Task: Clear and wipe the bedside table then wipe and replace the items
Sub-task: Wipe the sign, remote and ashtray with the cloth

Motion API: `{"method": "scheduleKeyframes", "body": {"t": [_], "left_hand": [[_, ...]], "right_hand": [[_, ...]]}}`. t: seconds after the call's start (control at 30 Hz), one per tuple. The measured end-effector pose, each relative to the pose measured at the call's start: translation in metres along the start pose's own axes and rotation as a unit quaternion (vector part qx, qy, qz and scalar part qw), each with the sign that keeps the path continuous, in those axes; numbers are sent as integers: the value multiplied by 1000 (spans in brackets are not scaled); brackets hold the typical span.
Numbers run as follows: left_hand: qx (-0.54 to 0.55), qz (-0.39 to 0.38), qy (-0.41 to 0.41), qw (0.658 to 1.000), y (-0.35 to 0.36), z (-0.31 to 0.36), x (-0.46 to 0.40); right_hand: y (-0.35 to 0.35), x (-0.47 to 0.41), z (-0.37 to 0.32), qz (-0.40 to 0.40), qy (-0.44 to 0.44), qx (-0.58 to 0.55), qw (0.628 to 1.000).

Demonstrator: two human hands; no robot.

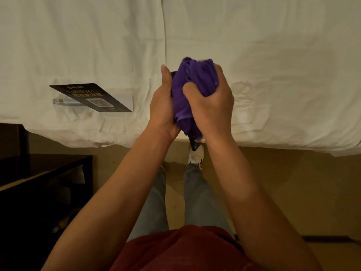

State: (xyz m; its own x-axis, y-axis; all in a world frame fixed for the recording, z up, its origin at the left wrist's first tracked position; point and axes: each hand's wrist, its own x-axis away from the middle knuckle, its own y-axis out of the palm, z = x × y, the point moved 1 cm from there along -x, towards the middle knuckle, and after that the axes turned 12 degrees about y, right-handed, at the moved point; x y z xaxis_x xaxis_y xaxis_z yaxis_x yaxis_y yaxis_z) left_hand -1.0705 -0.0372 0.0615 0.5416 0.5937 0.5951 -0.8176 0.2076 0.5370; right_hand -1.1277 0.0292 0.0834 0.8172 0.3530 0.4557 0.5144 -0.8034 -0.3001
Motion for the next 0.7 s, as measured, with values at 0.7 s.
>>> {"method": "scheduleKeyframes", "body": {"t": [0.7], "left_hand": [[90,-64,16,994,-9,39,-37]], "right_hand": [[-45,55,107,-53,231,3,971]]}}
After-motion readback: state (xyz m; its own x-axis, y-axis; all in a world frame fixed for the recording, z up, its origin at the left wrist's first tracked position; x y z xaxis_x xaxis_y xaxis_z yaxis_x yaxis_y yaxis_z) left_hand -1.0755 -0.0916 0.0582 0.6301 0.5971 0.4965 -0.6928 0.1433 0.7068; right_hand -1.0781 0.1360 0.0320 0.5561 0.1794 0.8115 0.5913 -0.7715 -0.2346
